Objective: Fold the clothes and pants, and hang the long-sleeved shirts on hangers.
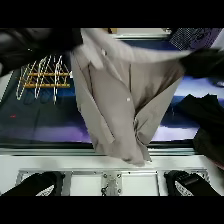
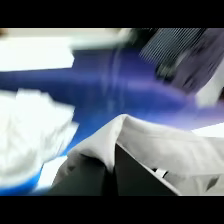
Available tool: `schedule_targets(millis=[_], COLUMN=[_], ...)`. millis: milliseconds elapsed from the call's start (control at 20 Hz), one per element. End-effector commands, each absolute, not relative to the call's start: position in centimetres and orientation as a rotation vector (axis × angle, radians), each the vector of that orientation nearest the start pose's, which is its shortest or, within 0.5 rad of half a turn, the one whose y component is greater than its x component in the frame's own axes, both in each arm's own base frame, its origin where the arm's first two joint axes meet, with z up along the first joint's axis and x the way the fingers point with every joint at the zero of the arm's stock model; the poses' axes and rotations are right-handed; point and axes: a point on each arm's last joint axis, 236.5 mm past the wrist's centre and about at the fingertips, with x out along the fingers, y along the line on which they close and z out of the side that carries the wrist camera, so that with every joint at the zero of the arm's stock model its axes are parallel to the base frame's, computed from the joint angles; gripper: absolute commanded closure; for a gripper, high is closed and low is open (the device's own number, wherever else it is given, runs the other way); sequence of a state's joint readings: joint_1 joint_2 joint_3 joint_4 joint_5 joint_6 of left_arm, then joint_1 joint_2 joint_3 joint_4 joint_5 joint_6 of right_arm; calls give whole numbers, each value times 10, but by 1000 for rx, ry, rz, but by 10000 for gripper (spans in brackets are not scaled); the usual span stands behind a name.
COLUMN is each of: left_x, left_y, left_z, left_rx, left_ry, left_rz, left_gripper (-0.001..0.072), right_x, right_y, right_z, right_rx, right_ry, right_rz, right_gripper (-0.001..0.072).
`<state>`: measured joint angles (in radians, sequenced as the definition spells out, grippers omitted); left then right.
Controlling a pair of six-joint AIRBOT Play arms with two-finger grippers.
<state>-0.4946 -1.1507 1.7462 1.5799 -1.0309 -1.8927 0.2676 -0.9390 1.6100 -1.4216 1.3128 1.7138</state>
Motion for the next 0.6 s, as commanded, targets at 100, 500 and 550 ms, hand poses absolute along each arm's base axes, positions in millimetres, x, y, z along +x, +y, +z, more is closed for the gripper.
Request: schedule_targets(millis=[100,500,550], left_x=[378,334,335], left_y=[-199,-222,-221], left_z=[92,-5,-5], left_rx=[-78,89,89], left_ry=[1107,1303,1303], left_rz=[-278,-338,-337], left_gripper=[694,693,693], right_x=[304,272,275], right_y=[128,135,136], right_z=[96,39,49], right_rx=[121,-48,-88], right_ry=[1104,1202,1174], right_rz=[262,386,417], right_gripper=[702,38,38])
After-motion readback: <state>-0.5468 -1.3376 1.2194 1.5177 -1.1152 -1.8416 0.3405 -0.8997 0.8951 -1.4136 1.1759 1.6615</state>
